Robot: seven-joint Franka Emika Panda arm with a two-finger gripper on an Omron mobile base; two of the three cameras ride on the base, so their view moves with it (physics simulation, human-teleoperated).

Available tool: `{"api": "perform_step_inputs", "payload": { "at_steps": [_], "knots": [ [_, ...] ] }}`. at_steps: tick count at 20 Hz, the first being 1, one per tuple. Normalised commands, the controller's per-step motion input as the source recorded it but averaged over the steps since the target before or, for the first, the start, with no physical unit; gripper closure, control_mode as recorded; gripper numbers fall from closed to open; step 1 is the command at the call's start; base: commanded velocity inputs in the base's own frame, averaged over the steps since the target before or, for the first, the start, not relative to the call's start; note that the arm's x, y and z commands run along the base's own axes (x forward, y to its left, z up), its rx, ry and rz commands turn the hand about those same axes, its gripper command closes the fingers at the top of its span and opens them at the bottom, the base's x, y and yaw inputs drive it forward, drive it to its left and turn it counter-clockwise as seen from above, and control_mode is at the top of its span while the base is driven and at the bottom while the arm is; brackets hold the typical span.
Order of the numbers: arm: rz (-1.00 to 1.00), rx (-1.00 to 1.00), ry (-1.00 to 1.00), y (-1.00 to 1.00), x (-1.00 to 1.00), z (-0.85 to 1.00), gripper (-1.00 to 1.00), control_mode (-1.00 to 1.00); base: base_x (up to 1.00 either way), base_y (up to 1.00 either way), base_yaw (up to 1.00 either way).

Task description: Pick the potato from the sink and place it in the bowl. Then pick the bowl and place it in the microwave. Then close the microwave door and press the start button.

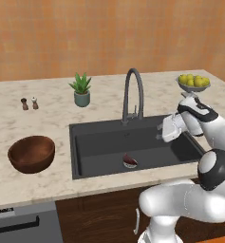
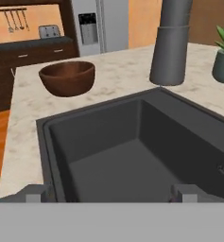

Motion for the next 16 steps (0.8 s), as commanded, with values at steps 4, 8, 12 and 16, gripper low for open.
{"api": "perform_step_inputs", "payload": {
  "at_steps": [4,8,12,16],
  "knots": [
    [0.05,0.07,0.01,-0.39,0.23,-0.43,-1.0,-1.0,0.0,0.0,0.0],
    [0.03,0.03,0.0,-0.09,0.21,-0.45,-1.0,-1.0,0.0,0.0,0.0],
    [0.0,0.0,0.0,0.0,0.24,-0.38,-1.0,-1.0,0.0,0.0,0.0],
    [0.0,0.0,0.0,0.08,0.33,-0.39,-1.0,-1.0,0.0,0.0,0.0]
  ]
}}
